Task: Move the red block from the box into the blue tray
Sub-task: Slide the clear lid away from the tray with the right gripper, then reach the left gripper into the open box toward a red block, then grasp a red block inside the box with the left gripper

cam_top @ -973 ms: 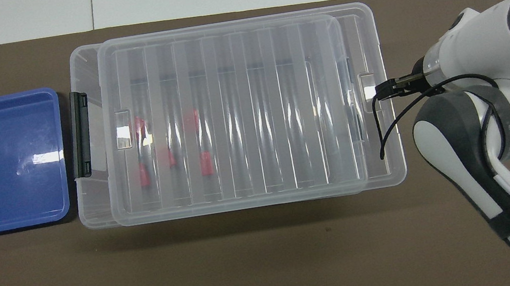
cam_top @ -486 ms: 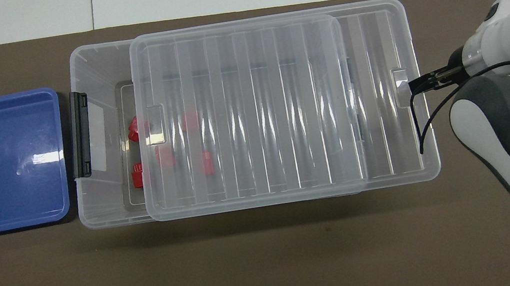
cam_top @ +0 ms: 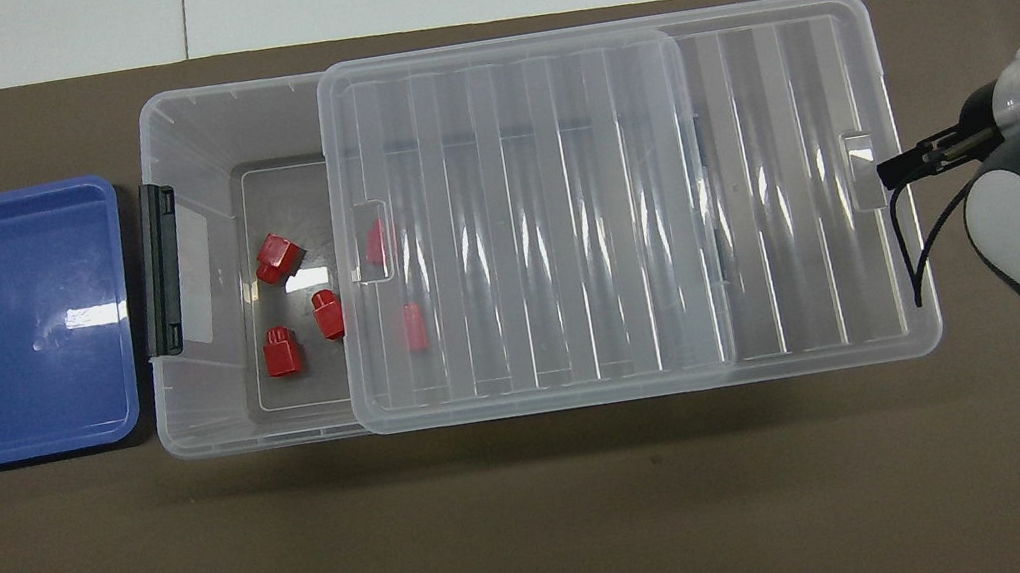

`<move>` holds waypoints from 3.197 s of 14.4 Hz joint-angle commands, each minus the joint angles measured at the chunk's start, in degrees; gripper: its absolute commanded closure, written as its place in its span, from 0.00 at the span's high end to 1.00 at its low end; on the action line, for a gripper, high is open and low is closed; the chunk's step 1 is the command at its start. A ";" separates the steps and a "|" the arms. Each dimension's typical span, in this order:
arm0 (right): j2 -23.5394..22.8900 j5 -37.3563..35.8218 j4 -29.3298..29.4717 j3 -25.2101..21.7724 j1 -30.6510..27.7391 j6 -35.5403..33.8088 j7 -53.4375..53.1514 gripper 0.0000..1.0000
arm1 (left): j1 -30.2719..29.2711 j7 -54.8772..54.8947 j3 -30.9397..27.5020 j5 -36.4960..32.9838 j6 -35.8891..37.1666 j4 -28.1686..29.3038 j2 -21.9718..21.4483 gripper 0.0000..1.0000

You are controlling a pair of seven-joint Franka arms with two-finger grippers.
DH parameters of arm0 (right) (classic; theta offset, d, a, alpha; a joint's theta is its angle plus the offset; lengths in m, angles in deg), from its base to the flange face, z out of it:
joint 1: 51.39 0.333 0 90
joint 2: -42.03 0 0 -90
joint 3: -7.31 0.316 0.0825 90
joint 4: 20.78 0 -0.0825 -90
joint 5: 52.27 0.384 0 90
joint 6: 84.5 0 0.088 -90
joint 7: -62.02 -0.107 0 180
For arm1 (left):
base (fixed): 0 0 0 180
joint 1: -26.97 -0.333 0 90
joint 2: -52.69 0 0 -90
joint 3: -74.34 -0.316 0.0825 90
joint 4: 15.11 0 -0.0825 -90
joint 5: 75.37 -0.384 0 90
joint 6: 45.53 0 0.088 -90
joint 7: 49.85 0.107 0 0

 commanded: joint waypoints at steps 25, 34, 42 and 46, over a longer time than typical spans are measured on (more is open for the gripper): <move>9.45 0.69 10.09 1.70 2.09 -21.67 -26.94 1.00 | 6.72 -21.87 0.40 0.65 -9.29 4.39 -1.92 1.00; 9.08 -0.19 13.19 2.05 3.41 -26.07 -28.70 1.00 | 21.52 -42.08 0.48 -5.32 -20.62 -2.29 15.46 1.00; 9.87 0.78 12.05 2.14 2.80 -26.25 -28.44 1.00 | 21.87 -45.24 0.49 -5.33 -39.37 7.12 23.47 1.00; 9.53 -0.19 12.75 2.23 3.24 -26.34 -28.44 1.00 | 25.20 -51.92 0.40 -5.33 -41.66 11.94 24.62 1.00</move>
